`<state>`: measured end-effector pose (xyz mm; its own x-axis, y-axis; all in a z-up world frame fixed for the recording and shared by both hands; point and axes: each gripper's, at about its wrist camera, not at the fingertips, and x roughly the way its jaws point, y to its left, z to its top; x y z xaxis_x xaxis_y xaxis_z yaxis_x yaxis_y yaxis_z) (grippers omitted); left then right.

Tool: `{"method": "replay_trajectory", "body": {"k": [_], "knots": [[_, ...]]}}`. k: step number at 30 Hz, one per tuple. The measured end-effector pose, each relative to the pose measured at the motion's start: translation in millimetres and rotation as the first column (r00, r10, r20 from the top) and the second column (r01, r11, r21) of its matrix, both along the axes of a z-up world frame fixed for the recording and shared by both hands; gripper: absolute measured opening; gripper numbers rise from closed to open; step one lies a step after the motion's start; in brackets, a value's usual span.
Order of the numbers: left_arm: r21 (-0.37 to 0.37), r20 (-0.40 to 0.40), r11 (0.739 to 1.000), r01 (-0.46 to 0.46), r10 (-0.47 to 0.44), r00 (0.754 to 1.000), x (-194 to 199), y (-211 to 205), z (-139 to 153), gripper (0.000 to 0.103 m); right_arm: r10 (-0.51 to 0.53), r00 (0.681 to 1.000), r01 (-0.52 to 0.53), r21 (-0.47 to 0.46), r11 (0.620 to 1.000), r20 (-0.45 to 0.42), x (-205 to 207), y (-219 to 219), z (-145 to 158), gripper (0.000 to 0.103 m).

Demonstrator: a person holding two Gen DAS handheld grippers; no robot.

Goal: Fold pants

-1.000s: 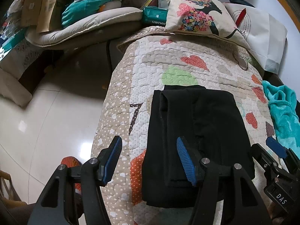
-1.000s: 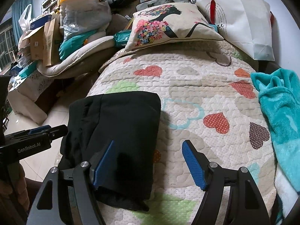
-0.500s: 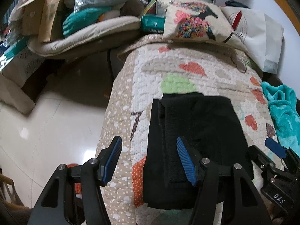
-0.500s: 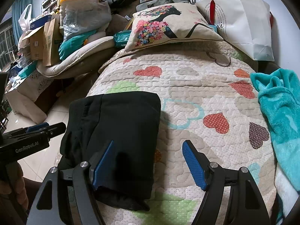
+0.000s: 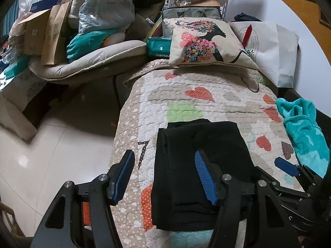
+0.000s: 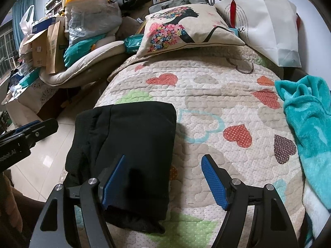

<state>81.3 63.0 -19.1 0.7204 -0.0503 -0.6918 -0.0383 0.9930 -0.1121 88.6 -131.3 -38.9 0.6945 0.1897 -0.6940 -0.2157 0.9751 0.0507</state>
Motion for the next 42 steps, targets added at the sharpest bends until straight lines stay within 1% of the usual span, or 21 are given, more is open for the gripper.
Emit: {"method": "replay_trajectory", "body": {"k": [5, 29, 42], "knots": [[-0.017, -0.013, 1.0, 0.002, -0.002, 1.0, 1, 1, -1, 0.06, 0.001, 1.0, -0.001, -0.001, 1.0, 0.0, 0, 0, 0, 0.08], [-0.017, -0.083, 1.0, -0.003, 0.002, 0.997, 7, 1, -13, 0.06, -0.005, 1.0, 0.005, 0.001, 1.0, -0.017, 1, 0, -6, 0.08], [-0.016, -0.087, 1.0, -0.003, 0.002, 0.996, 7, 0, -13, 0.06, -0.005, 1.0, 0.005, 0.0, 1.0, -0.017, 1, 0, -7, 0.08]]}}
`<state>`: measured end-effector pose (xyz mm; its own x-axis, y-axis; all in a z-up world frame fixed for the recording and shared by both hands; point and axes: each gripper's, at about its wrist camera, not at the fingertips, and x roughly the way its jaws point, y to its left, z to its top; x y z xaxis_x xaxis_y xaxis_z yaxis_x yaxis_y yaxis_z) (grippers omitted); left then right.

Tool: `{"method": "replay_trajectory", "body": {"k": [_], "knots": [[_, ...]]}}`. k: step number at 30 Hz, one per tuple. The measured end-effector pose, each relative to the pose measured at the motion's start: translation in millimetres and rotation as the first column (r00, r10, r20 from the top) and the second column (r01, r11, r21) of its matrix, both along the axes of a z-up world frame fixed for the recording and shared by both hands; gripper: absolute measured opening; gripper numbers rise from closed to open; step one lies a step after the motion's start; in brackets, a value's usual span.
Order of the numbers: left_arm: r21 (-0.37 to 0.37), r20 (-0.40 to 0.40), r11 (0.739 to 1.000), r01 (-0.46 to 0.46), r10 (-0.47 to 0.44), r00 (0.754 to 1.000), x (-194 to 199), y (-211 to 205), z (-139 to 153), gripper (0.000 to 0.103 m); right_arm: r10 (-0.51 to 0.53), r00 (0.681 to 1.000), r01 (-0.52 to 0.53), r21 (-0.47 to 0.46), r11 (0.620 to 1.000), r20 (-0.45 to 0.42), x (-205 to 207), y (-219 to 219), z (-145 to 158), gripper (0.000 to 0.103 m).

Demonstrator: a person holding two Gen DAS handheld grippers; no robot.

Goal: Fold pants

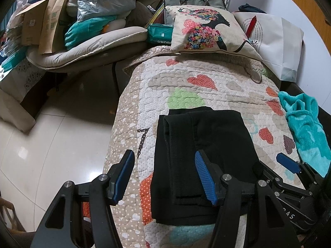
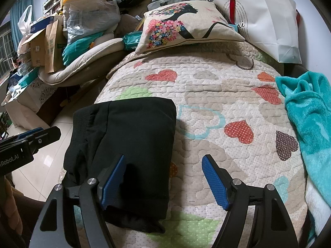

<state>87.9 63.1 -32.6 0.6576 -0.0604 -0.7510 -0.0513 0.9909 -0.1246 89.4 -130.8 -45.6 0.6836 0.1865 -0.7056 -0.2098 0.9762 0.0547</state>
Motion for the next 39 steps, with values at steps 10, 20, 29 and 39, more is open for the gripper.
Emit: {"method": "replay_trajectory", "body": {"k": [10, 20, 29, 39], "knots": [[0.001, -0.002, 1.0, 0.001, -0.001, 1.0, 1, 0, 0, 0.06, 0.0, 1.0, 0.0, -0.001, 1.0, -0.002, -1, 1, -1, 0.081], [0.009, -0.014, 1.0, 0.002, -0.002, 1.0, 0, 0, -3, 0.06, -0.002, 1.0, 0.002, -0.001, 1.0, 0.0, 0, 1, -1, 0.081], [0.013, -0.018, 1.0, 0.002, -0.002, 1.0, 1, 1, -4, 0.06, 0.0, 1.0, 0.0, -0.003, 1.0, 0.002, -2, 3, -3, 0.081], [-0.038, -0.064, 0.999, 0.003, -0.006, 0.998, 9, 10, -12, 0.06, 0.0, 1.0, 0.0, -0.004, 1.0, 0.004, -2, 3, -3, 0.081]]}}
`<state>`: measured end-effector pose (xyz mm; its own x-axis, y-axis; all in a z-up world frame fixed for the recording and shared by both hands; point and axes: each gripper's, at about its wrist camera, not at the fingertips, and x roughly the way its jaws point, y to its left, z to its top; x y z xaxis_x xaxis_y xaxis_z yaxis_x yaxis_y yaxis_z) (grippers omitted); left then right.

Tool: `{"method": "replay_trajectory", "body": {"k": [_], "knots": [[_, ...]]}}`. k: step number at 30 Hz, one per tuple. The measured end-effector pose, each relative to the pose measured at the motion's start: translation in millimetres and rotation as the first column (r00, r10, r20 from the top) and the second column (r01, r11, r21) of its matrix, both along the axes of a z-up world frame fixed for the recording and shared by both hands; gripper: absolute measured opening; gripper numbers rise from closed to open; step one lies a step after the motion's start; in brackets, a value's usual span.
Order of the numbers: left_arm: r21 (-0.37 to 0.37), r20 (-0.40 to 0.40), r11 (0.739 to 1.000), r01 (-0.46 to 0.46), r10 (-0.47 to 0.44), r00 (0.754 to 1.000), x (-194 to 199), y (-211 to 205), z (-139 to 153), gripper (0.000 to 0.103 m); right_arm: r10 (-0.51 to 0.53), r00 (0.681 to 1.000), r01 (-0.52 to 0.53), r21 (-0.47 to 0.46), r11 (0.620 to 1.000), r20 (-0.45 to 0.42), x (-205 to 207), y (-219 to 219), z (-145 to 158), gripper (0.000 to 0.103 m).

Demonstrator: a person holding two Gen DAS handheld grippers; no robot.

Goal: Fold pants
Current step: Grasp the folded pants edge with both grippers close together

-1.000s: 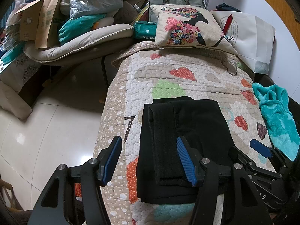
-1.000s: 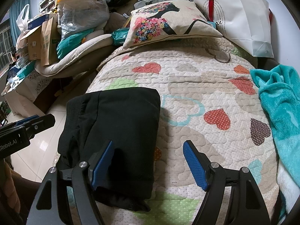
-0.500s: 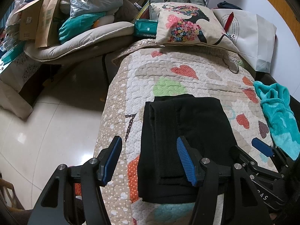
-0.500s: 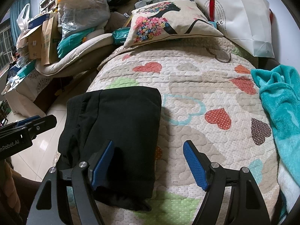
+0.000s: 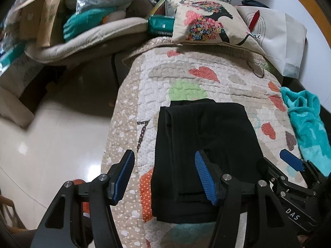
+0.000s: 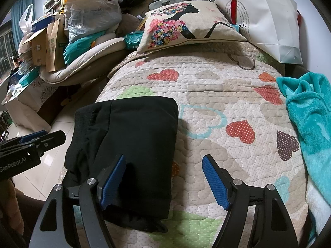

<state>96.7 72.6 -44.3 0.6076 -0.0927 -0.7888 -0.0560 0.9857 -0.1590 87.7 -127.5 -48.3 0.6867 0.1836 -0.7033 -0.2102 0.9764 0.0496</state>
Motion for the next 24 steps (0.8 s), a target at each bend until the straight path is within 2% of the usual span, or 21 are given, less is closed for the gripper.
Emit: {"method": "replay_trajectory", "body": {"k": [4, 7, 14, 17, 21, 24], "knots": [[-0.107, -0.034, 0.991, -0.079, 0.076, 0.997, 10, 30, -6, 0.06, -0.019, 1.0, 0.018, 0.013, 1.0, 0.018, 1, -6, 7, 0.081], [-0.232, -0.074, 0.965, -0.121, 0.106, 0.992, 19, 53, -15, 0.06, -0.041, 0.999, 0.04, 0.061, 0.997, 0.009, 7, -19, 13, 0.084], [-0.452, -0.173, 0.888, -0.082, 0.003, 0.985, 43, 50, -51, 0.063, -0.019, 0.995, 0.041, 0.227, 0.973, -0.101, 35, -38, -1, 0.085], [-0.462, -0.166, 0.885, -0.054, -0.026, 0.986, 51, 40, -59, 0.065, 0.008, 0.984, 0.045, 0.286, 0.957, -0.18, 51, -39, -15, 0.085], [-0.452, -0.112, 0.892, -0.009, -0.047, 0.993, 57, 31, -62, 0.076, 0.058, 0.961, 0.043, 0.354, 0.934, -0.269, 73, -36, -31, 0.087], [-0.471, -0.135, 0.882, 0.012, -0.085, 0.987, 62, 25, -73, 0.082, 0.086, 0.946, 0.047, 0.394, 0.918, -0.314, 88, -34, -42, 0.089]]}}
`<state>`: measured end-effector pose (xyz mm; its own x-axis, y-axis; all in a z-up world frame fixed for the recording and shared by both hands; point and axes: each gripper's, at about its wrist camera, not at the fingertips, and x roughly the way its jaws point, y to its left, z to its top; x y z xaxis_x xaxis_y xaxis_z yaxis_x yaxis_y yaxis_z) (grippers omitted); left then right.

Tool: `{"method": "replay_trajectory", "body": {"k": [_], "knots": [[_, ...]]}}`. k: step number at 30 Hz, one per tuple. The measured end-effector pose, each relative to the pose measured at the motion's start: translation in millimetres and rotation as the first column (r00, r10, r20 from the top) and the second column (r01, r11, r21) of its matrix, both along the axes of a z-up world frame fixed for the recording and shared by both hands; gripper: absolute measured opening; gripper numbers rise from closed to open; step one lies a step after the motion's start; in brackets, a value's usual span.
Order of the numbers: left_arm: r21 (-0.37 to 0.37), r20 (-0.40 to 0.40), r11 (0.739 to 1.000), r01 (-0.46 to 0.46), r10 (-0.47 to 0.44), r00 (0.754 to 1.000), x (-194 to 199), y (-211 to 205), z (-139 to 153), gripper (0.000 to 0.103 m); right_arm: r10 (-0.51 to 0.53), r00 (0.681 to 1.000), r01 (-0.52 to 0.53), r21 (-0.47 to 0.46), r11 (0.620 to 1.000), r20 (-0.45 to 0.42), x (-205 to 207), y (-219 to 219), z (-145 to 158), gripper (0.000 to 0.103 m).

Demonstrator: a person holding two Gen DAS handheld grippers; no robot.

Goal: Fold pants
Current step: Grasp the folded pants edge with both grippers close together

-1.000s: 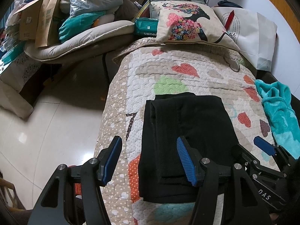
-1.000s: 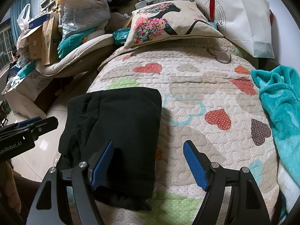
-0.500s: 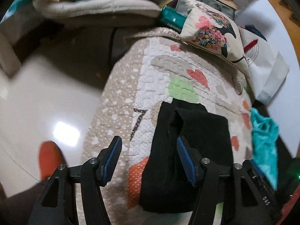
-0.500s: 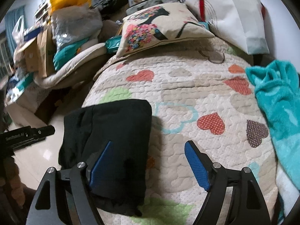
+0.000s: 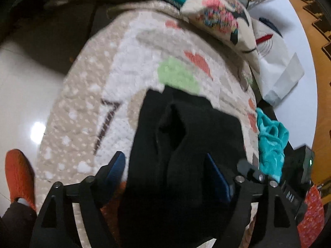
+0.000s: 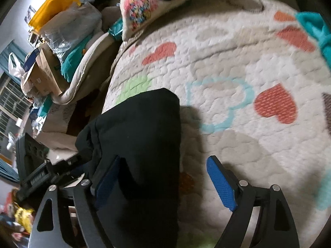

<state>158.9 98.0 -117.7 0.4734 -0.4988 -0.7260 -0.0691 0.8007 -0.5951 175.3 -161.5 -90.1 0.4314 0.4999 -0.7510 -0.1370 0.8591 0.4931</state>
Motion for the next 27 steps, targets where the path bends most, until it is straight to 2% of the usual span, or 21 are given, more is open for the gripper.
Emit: {"method": "replay_trajectory", "body": {"k": [2, 5, 7, 8, 9, 10, 12, 16, 18, 27], "knots": [[0.017, 0.023, 1.0, 0.011, -0.012, 1.0, 0, -4, 0, 0.086, 0.008, 1.0, -0.008, 0.02, 1.0, -0.024, 8, 2, -6, 0.089], [0.095, 0.019, 0.994, 0.051, -0.053, 0.998, 1, -17, 3, 0.086, 0.027, 0.999, -0.025, 0.047, 0.999, -0.045, 20, 8, -12, 0.09], [0.105, 0.02, 0.992, 0.074, -0.076, 0.997, 0, -22, 5, 0.074, 0.041, 0.998, -0.039, 0.051, 0.998, -0.043, 26, 13, -11, 0.09], [0.093, 0.022, 0.992, 0.087, -0.09, 0.996, 0, -24, 6, 0.061, 0.054, 0.998, -0.052, 0.051, 0.997, -0.045, 28, 17, -11, 0.089], [0.087, 0.022, 0.991, 0.097, -0.099, 0.995, -1, -25, 8, 0.051, 0.067, 0.997, -0.064, 0.054, 0.996, -0.048, 30, 20, -11, 0.083], [0.079, 0.026, 0.991, 0.103, -0.106, 0.994, -2, -25, 9, 0.045, 0.08, 0.995, -0.077, 0.061, 0.995, -0.054, 32, 23, -10, 0.072], [0.051, 0.026, 0.993, 0.102, -0.103, 0.994, -3, -24, 12, 0.039, 0.08, 0.995, -0.077, 0.054, 0.996, -0.063, 34, 26, -7, 0.068], [0.036, 0.034, 0.995, 0.09, -0.091, 0.995, -4, -25, 18, 0.037, 0.089, 0.994, -0.085, 0.062, 0.994, -0.07, 32, 24, 3, 0.047], [0.017, 0.041, 0.996, 0.088, -0.088, 0.995, -4, -26, 23, 0.037, 0.09, 0.994, -0.086, 0.058, 0.995, -0.067, 30, 23, 10, 0.043], [-0.055, 0.076, 0.996, 0.063, -0.059, 0.995, 10, -35, 44, 0.037, 0.071, 0.997, -0.071, 0.017, 0.997, 0.022, 32, 18, 47, 0.04]]}}
